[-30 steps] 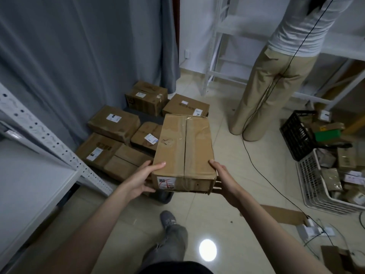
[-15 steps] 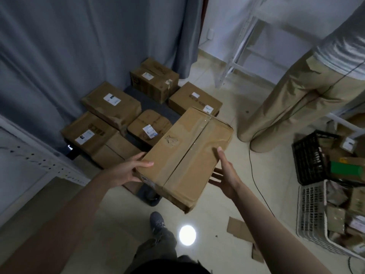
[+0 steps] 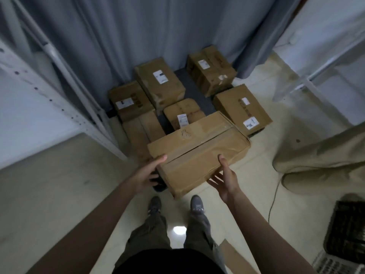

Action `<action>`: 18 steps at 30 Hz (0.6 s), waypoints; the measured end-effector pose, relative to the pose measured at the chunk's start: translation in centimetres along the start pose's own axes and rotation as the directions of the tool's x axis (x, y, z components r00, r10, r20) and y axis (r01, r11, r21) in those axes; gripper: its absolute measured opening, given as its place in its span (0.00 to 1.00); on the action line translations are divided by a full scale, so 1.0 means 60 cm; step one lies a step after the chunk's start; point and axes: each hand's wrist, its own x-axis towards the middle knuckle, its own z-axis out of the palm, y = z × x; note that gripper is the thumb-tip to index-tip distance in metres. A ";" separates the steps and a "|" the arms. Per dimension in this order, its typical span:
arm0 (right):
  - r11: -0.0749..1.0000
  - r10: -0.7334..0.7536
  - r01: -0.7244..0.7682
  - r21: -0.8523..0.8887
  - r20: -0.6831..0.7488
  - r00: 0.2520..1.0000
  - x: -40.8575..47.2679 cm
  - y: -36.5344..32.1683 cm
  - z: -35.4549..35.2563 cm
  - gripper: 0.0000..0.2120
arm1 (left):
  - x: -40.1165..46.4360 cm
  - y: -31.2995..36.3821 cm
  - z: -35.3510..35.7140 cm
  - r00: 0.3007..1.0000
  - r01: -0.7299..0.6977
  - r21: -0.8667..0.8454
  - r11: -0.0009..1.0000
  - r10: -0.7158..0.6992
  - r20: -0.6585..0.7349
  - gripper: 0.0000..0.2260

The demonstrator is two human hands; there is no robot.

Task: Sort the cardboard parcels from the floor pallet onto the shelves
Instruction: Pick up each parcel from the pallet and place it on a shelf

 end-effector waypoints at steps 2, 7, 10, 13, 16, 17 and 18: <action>0.998 0.050 -0.049 -0.029 0.029 0.998 0.024 0.006 -0.010 0.34 | -0.001 -0.037 0.024 1.000 0.018 -0.068 0.998 -0.017 0.016 0.33; 0.976 0.200 -0.188 -0.109 0.117 0.973 0.093 0.038 -0.045 0.26 | 0.029 -0.125 0.086 0.989 0.041 -0.283 0.958 -0.079 -0.125 0.26; 0.945 0.299 -0.270 -0.183 0.153 0.942 0.135 0.068 -0.081 0.19 | 0.054 -0.172 0.105 0.979 0.066 -0.356 0.932 -0.130 -0.160 0.28; 0.936 0.325 -0.301 -0.184 0.112 0.939 0.185 0.095 -0.114 0.31 | 0.087 -0.225 0.110 0.971 0.095 -0.398 0.912 -0.173 -0.164 0.37; 0.933 0.337 -0.322 -0.164 0.074 0.939 0.242 0.130 -0.132 0.38 | 0.132 -0.280 0.104 0.968 0.132 -0.408 0.903 -0.206 -0.143 0.49; 0.929 0.347 -0.334 -0.160 0.060 0.936 0.262 0.145 -0.134 0.39 | 0.150 -0.296 0.098 0.968 0.142 -0.401 0.905 -0.211 -0.133 0.51; 0.924 0.359 -0.349 -0.154 0.045 0.932 0.282 0.161 -0.135 0.39 | 0.169 -0.311 0.092 0.968 0.152 -0.398 0.905 -0.217 -0.123 0.50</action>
